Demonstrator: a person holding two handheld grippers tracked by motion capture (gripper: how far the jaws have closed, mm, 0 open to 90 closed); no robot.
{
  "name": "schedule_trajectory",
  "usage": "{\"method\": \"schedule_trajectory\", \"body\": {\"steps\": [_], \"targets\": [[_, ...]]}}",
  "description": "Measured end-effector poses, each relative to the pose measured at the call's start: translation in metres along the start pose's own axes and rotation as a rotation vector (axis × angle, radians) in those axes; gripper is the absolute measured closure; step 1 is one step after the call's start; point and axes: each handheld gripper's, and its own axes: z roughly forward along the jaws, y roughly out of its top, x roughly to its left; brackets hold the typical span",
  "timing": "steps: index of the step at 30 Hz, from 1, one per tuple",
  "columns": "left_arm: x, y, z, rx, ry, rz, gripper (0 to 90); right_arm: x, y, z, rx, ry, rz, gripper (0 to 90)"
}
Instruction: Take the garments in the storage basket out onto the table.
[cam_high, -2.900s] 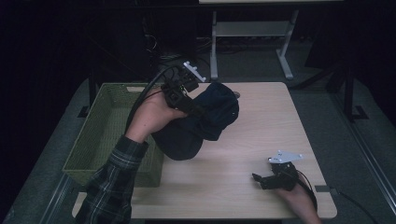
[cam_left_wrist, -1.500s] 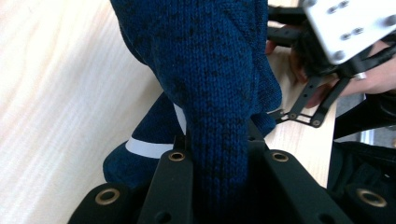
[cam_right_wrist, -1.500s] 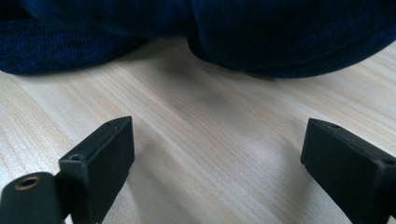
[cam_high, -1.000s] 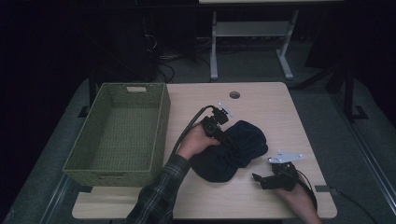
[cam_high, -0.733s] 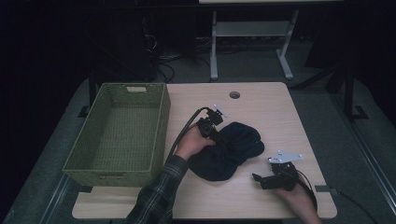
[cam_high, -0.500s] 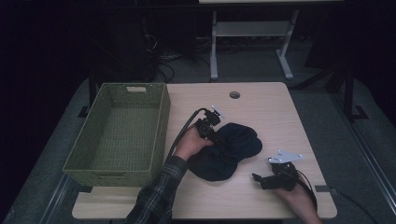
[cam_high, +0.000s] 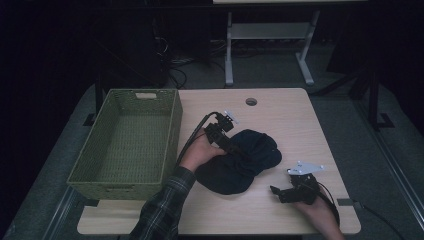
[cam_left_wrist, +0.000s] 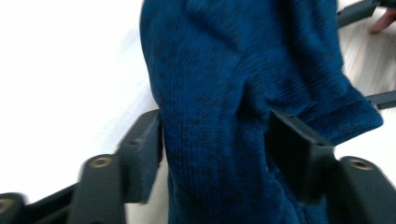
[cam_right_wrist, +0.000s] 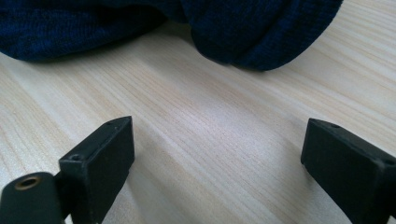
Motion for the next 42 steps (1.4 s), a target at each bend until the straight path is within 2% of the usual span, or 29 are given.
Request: {"method": "schedule_trajectory", "body": {"steps": [2, 3, 6, 7, 9, 10, 13, 17, 20, 27, 32, 36, 38, 42], "targets": [[-0.002, 0.000, -0.009, -0.022, 0.026, 0.002, 29.2, 0.000, 0.000, 0.000, -0.001, -0.001, -0.002, 9.3], [-0.002, 0.000, -0.015, -0.027, 0.037, 0.018, 28.3, 0.000, 0.000, 0.000, 0.000, 0.000, -0.001, 9.3], [-0.007, -0.002, -0.026, -0.045, 0.056, 0.024, 28.6, 0.000, 0.000, 0.000, 0.000, 0.000, -0.001, 9.3], [-0.009, -0.003, -0.031, -0.044, 0.056, 0.035, 31.2, 0.000, 0.000, 0.000, 0.001, 0.000, -0.001, 9.3], [-0.017, -0.007, -0.039, -0.058, 0.050, 0.039, 38.7, 0.000, 0.000, 0.000, 0.001, 0.000, -0.001, 9.3], [-0.019, -0.008, -0.041, -0.061, 0.045, 0.044, 47.3, 0.000, 0.000, 0.000, 0.000, -0.001, -0.004, 9.3], [-0.030, -0.015, -0.047, -0.073, 0.017, 0.060, 62.4, 0.000, 0.000, 0.000, -0.001, -0.001, -0.004, 9.3], [-0.039, -0.026, -0.046, -0.061, -0.037, 0.064, 81.9, 0.000, 0.000, 0.000, -0.002, -0.001, -0.004, 9.3], [-0.047, -0.037, -0.042, -0.046, -0.068, 0.070, 89.9, 0.000, 0.000, 0.000, -0.001, -0.001, -0.004, 9.3], [-0.063, -0.062, -0.033, -0.042, -0.099, 0.094, 90.0, 0.000, 0.000, 0.000, -0.002, -0.001, -0.004, 9.3], [-0.073, -0.079, -0.025, -0.032, -0.101, 0.110, 90.0, 0.000, 0.000, 0.000, 0.000, -0.001, -0.003, 9.3], [-0.079, -0.093, -0.014, -0.041, -0.082, 0.121, 89.9, 0.000, 0.000, 0.000, 0.000, -0.001, -0.004, 9.3], [-0.079, -0.097, -0.008, -0.042, -0.086, 0.111, 89.9, 0.000, 0.000, 0.000, 0.001, -0.001, -0.004, 9.4], [-0.077, -0.102, 0.003, -0.031, -0.061, 0.108, 89.8, 0.000, 0.000, 0.000, 0.001, -0.001, -0.004, 9.3]]}}
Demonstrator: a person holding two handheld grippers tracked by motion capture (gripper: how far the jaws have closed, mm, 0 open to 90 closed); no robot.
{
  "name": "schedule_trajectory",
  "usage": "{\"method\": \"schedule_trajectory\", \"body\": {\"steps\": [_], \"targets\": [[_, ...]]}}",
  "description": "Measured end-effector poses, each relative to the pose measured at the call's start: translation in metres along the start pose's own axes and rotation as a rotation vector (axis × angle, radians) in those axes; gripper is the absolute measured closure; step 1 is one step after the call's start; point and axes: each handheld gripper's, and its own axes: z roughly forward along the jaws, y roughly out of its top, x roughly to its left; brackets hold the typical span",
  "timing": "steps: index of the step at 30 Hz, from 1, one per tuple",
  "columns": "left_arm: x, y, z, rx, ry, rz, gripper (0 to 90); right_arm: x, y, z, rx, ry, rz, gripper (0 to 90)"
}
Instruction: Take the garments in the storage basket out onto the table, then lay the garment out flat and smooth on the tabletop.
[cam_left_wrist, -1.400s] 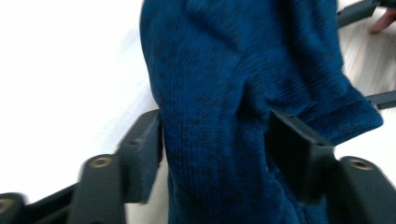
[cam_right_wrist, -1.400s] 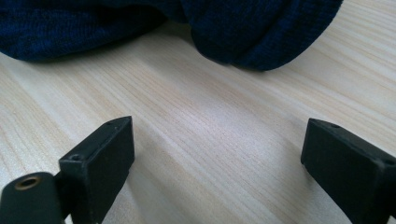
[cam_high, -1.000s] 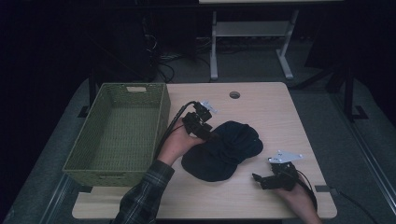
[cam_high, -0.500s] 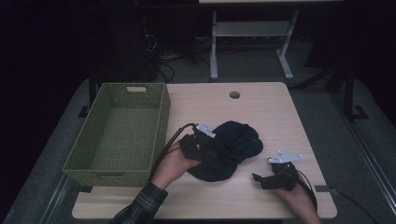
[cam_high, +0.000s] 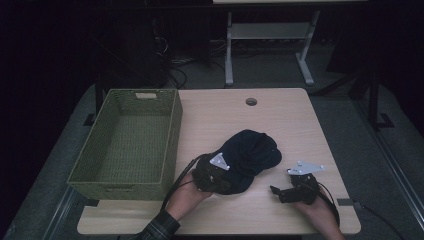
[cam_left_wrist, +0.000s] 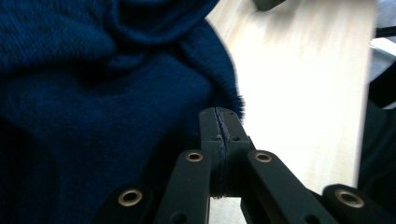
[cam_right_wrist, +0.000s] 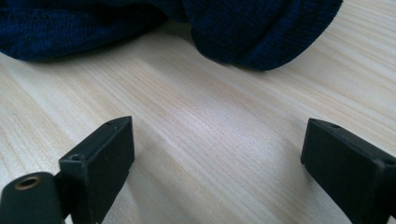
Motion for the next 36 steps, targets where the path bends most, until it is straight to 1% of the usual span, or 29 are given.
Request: {"method": "schedule_trajectory", "body": {"steps": [1, 2, 3, 6, 7, 9, 11, 12, 14, 15, 16, 18, 20, 22, 24, 25, 27, 29, 31, 32, 34, 36], "targets": [[0.001, -0.001, 0.003, 0.005, 0.006, 0.006, 89.8, 0.000, 0.000, 0.000, 0.000, 0.000, 0.000, 9.3], [0.001, -0.003, 0.006, 0.012, 0.008, 0.004, 89.9, 0.000, 0.000, 0.000, 0.000, 0.000, 0.000, 9.3], [0.002, -0.004, 0.009, 0.023, 0.005, 0.005, 89.9, 0.000, 0.000, 0.000, 0.000, 0.000, 0.000, 9.3], [0.002, -0.006, 0.018, 0.054, 0.011, 0.012, 89.9, 0.000, 0.000, 0.000, 0.000, 0.000, 0.000, 9.3], [0.002, -0.006, 0.018, 0.053, 0.010, 0.019, 89.9, 0.000, 0.000, 0.000, 0.000, 0.000, 0.000, 9.3], [0.001, -0.006, 0.018, 0.048, 0.011, 0.009, 89.9, 0.000, 0.000, 0.000, 0.000, -0.001, 0.000, 9.3], [0.002, -0.006, 0.018, 0.054, 0.008, 0.015, 90.0, 0.000, 0.000, 0.000, 0.000, -0.002, 0.000, 9.3], [0.002, -0.006, 0.019, 0.047, 0.006, 0.007, 89.9, 0.001, 0.000, 0.000, 0.001, -0.003, 0.000, 9.4], [0.003, -0.006, 0.019, 0.046, -0.001, 0.005, 89.9, 0.001, 0.003, -0.001, 0.027, -0.004, -0.003, 11.8], [0.003, -0.006, 0.019, 0.048, -0.003, 0.005, 89.9, 0.001, 0.004, -0.003, 0.037, -0.008, -0.017, 13.6], [0.004, -0.006, 0.019, 0.048, -0.006, 0.002, 90.0, 0.001, 0.006, -0.005, 0.036, -0.014, -0.020, 13.7], [0.004, -0.007, 0.019, 0.046, -0.010, -0.001, 89.9, -0.003, 0.011, -0.012, 0.025, -0.023, -0.009, 14.2], [0.005, -0.007, 0.019, 0.043, -0.013, -0.003, 89.9, -0.008, 0.016, -0.017, 0.010, -0.015, 0.016, 14.2], [0.005, -0.007, 0.019, 0.046, -0.014, -0.002, 89.9, -0.011, 0.021, -0.022, -0.003, -0.021, 0.015, 15.2], [0.005, -0.006, 0.019, 0.051, -0.014, -0.001, 89.9, -0.013, 0.029, -0.026, -0.007, -0.015, 0.022, 16.2], [0.005, -0.006, 0.019, 0.052, -0.015, -0.001, 89.9, -0.015, 0.033, -0.028, -0.018, -0.009, 0.022, 19.4], [0.005, -0.006, 0.019, 0.051, -0.018, -0.011, 89.9, -0.019, 0.042, -0.031, -0.041, 0.011, 0.041, 23.1], [0.005, -0.006, 0.020, 0.049, -0.020, -0.012, 89.9, -0.023, 0.050, -0.031, -0.056, 0.034, 0.051, 27.5], [0.005, -0.005, 0.019, 0.056, -0.015, -0.006, 89.9, -0.026, 0.057, -0.030, -0.054, 0.038, 0.052, 30.0], [0.005, -0.005, 0.019, 0.060, -0.011, 0.000, 89.9, -0.028, 0.059, -0.029, -0.060, 0.048, 0.050, 31.6], [0.005, -0.005, 0.019, 0.062, -0.010, 0.002, 89.9, -0.033, 0.064, -0.026, -0.064, 0.053, 0.056, 32.7], [0.005, -0.005, 0.019, 0.058, -0.014, -0.008, 89.9, -0.037, 0.069, -0.021, -0.062, 0.069, 0.064, 33.1]]}}
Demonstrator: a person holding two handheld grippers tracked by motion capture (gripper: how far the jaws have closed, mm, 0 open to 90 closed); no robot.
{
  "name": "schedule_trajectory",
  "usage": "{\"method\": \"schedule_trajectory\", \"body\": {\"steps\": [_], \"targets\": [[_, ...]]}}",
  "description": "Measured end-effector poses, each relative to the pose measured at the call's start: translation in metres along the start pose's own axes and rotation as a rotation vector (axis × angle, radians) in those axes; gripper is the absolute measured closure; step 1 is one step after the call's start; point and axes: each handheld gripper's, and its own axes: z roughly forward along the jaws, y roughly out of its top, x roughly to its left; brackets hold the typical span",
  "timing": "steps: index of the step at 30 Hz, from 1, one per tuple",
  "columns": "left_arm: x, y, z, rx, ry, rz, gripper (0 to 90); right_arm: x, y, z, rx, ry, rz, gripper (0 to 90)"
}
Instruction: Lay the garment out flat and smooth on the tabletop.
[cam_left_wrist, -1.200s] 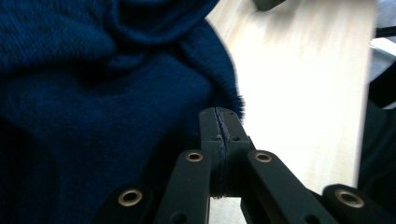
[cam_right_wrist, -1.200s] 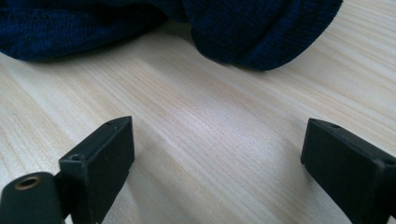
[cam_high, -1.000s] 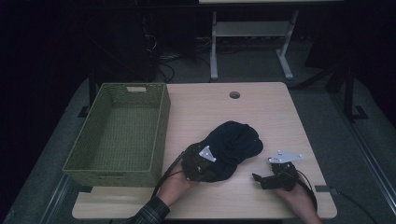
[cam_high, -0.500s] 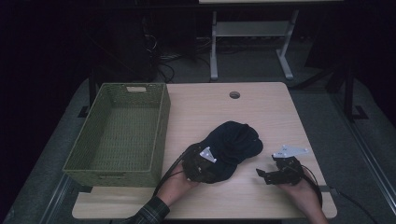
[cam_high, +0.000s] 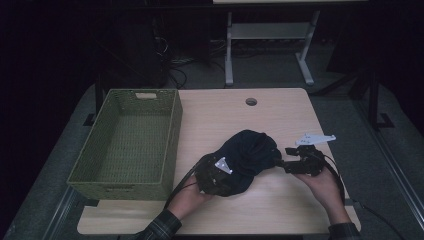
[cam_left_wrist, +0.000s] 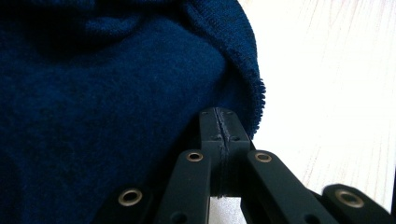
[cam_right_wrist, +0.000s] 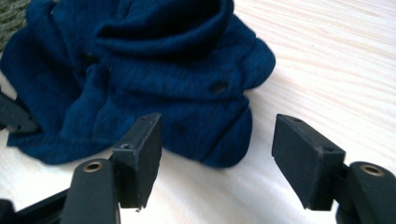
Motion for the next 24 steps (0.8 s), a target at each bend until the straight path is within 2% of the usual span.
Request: {"method": "schedule_trajectory", "body": {"steps": [3, 6, 8, 14, 18, 20, 24], "targets": [[0.001, 0.000, 0.000, -0.001, -0.007, -0.004, 90.0, -0.006, 0.005, 0.008, -0.011, 0.030, 0.025, 33.2], [0.001, 0.000, 0.000, 0.000, -0.009, -0.006, 89.9, -0.011, 0.010, 0.018, -0.003, 0.041, 0.035, 32.5], [0.001, 0.000, 0.000, 0.004, -0.008, -0.003, 90.0, -0.012, 0.012, 0.022, -0.002, 0.057, 0.057, 32.5], [0.001, 0.001, 0.000, 0.008, -0.007, 0.001, 90.0, -0.012, 0.012, 0.040, 0.024, 0.094, 0.068, 33.7], [0.001, 0.001, 0.000, 0.009, -0.007, 0.004, 90.0, -0.013, 0.009, 0.043, 0.027, 0.132, 0.085, 45.9], [0.000, 0.001, 0.000, 0.010, -0.005, 0.007, 90.0, -0.012, 0.009, 0.044, 0.031, 0.132, 0.076, 51.1], [0.000, 0.001, 0.000, 0.010, -0.004, 0.007, 90.0, -0.009, 0.010, 0.043, 0.024, 0.131, 0.060, 67.2]]}}
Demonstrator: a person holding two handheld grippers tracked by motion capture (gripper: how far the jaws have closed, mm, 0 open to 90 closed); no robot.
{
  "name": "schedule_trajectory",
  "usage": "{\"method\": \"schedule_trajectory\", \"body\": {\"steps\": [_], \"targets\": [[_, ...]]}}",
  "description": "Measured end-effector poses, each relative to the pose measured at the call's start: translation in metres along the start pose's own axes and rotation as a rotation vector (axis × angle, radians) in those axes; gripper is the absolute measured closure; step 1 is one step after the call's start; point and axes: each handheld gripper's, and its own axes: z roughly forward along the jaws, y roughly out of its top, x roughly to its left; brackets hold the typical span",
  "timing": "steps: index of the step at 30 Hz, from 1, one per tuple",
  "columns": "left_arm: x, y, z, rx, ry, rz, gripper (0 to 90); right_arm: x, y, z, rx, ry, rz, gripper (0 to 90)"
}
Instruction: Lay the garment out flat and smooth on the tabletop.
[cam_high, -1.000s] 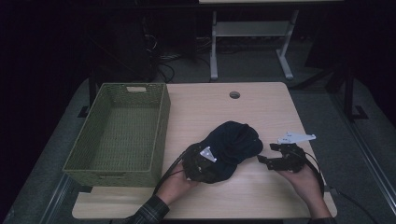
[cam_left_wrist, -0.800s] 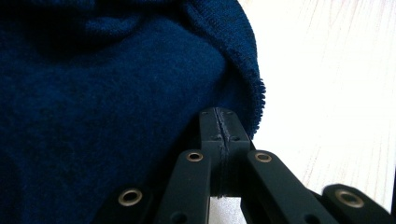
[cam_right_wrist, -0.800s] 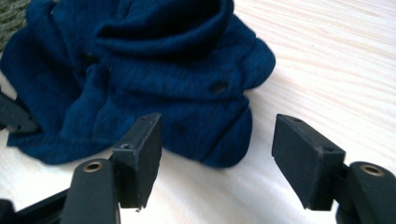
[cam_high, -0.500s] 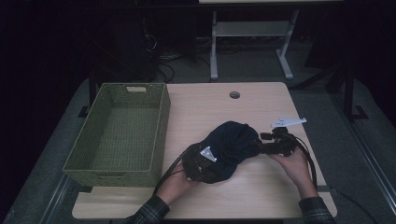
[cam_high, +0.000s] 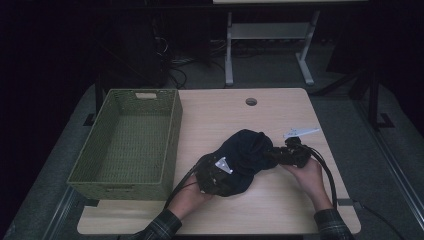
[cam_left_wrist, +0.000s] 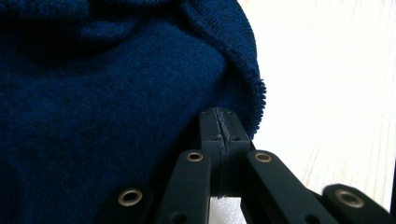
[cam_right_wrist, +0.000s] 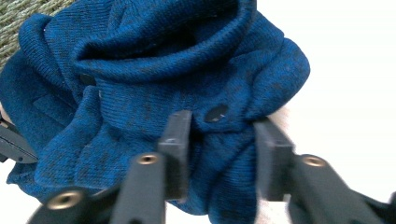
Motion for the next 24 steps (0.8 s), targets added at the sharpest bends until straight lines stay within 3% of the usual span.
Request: {"method": "schedule_trajectory", "body": {"steps": [9, 24], "targets": [[0.000, 0.000, 0.000, 0.002, 0.004, -0.001, 90.0, 0.011, 0.010, -0.008, -0.013, -0.049, -0.053, 73.2], [0.001, 0.000, 0.000, -0.004, 0.001, -0.008, 90.0, 0.015, 0.055, -0.034, -0.030, -0.097, -0.116, 73.4]]}}
